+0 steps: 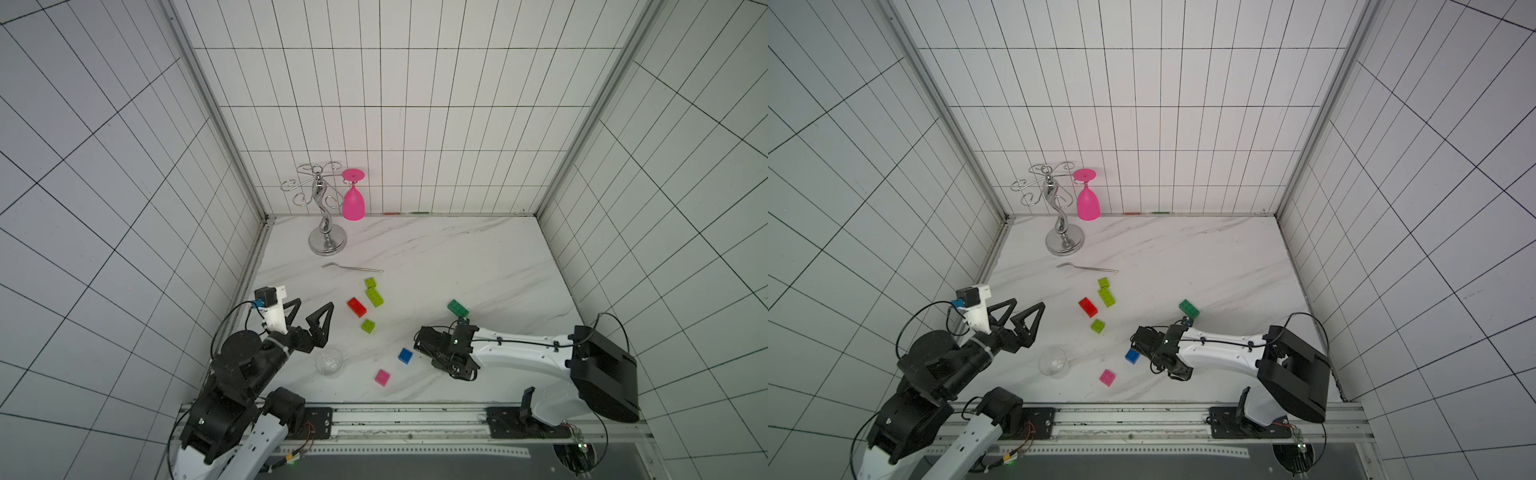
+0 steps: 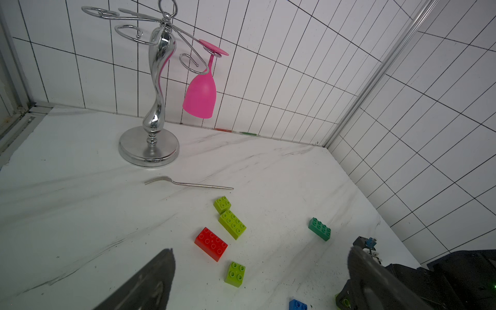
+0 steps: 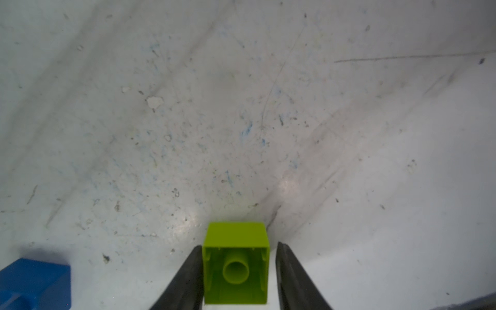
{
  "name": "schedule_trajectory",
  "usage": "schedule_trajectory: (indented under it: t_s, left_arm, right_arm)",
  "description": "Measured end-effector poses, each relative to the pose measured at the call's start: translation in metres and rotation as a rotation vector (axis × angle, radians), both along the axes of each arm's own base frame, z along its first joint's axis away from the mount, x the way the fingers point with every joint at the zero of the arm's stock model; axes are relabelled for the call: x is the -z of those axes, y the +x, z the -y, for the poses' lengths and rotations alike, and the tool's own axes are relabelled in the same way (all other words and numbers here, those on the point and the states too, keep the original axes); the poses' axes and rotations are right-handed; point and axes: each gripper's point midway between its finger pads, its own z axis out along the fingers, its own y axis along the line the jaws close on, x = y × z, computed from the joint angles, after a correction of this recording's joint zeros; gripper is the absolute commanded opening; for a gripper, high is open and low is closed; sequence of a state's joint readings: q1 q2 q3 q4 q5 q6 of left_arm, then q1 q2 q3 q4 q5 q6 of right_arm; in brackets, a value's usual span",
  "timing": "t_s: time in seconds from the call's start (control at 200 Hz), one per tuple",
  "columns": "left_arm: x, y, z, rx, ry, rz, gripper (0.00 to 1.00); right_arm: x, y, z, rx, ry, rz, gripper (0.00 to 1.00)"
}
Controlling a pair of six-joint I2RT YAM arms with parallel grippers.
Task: Assemble a spoon with lego
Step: Pick up the lego brick from the center of the board.
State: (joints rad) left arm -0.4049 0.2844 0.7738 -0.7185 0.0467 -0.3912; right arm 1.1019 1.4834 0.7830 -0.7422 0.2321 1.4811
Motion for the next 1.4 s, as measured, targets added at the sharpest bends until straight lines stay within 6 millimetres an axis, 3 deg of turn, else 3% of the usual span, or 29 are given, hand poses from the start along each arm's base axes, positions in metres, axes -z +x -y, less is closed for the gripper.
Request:
schedule_trajectory:
  t_s: [0.14, 0.34, 0.42, 0.49, 0.62, 0.715, 0.815, 1.0, 1.145, 1.399]
  left_arm:
    - [0.002, 0.0, 0.002, 0.012, 0.0, -0.003, 0.99]
    - [0.01, 0.005, 0.029, 0.151, 0.007, 0.038, 0.99]
    - [0.011, 0.013, 0.053, 0.263, -0.021, 0.059, 0.99]
    - [0.007, 0.026, 0.075, 0.352, -0.081, 0.097, 0.92]
    - [0.009, 0.046, 0.118, 0.491, -0.117, 0.159, 0.9]
    - [0.014, 0.035, 0.169, 0.654, -0.034, 0.23, 0.87]
    - [0.016, 0.022, 0.214, 0.79, 0.069, 0.353, 0.85]
    - [0.041, 0.041, 0.249, 0.84, 0.185, 0.534, 0.84]
    - [0.06, 0.041, 0.274, 0.94, 0.195, 0.611, 0.82]
    - [0.033, 0.031, 0.294, 1.001, 0.118, 0.795, 0.76]
  right_arm:
    - [-0.004, 0.004, 0.002, -0.018, 0.016, 0.007, 0.18]
    - [-0.044, 0.029, 0.008, -0.067, 0.11, 0.083, 0.16]
    - [-0.073, 0.045, 0.011, -0.099, 0.157, 0.138, 0.16]
    - [-0.107, 0.059, 0.012, -0.13, 0.218, 0.211, 0.16]
    - [-0.169, 0.071, 0.017, -0.174, 0.336, 0.347, 0.16]
    - [-0.209, 0.073, 0.023, -0.202, 0.406, 0.425, 0.16]
    - [-0.236, 0.072, 0.025, -0.239, 0.45, 0.476, 0.16]
    - [-0.261, 0.06, 0.015, -0.33, 0.558, 0.517, 0.16]
    - [-0.278, 0.051, -0.004, -0.409, 0.702, 0.57, 0.16]
    - [-0.259, 0.046, -0.031, -0.483, 0.831, 0.528, 0.15]
